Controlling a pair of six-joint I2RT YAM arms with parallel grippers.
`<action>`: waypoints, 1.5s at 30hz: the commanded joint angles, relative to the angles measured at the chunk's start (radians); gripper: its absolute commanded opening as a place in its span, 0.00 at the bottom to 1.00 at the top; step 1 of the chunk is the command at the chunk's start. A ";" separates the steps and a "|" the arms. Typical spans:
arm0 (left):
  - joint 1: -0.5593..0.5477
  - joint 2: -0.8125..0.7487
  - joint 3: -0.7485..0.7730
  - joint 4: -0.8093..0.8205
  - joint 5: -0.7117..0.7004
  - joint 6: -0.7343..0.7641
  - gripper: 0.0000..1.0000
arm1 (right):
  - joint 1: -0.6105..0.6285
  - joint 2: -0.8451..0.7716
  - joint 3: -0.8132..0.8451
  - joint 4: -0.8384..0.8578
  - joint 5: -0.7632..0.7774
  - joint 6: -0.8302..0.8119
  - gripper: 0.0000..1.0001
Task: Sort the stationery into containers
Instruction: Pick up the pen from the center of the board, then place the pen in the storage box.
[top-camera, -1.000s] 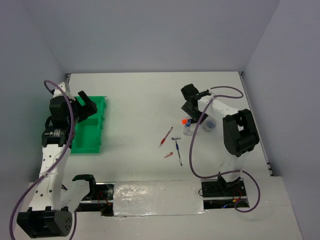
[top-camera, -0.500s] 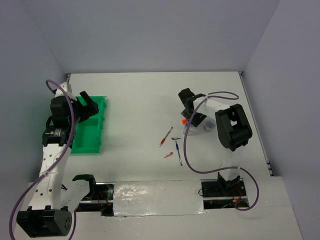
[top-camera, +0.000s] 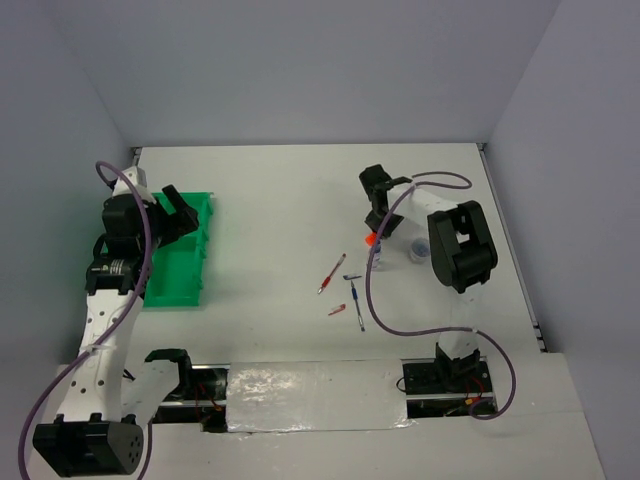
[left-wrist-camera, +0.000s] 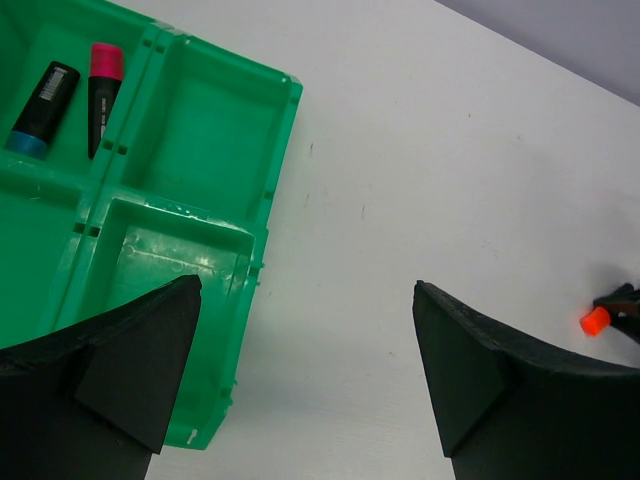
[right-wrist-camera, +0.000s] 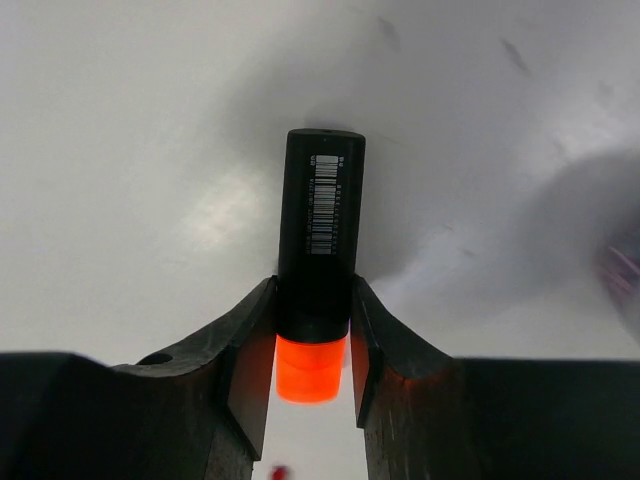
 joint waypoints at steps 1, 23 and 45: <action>-0.007 -0.013 0.003 0.041 0.035 0.029 0.99 | -0.012 0.022 0.131 0.151 -0.029 -0.076 0.00; -0.399 0.157 -0.127 0.722 0.464 -0.161 0.99 | 0.451 -0.441 0.187 0.262 -0.026 -0.478 0.00; -0.493 0.313 -0.187 1.035 0.484 -0.268 0.80 | 0.543 -0.563 0.037 0.350 0.031 -0.375 0.00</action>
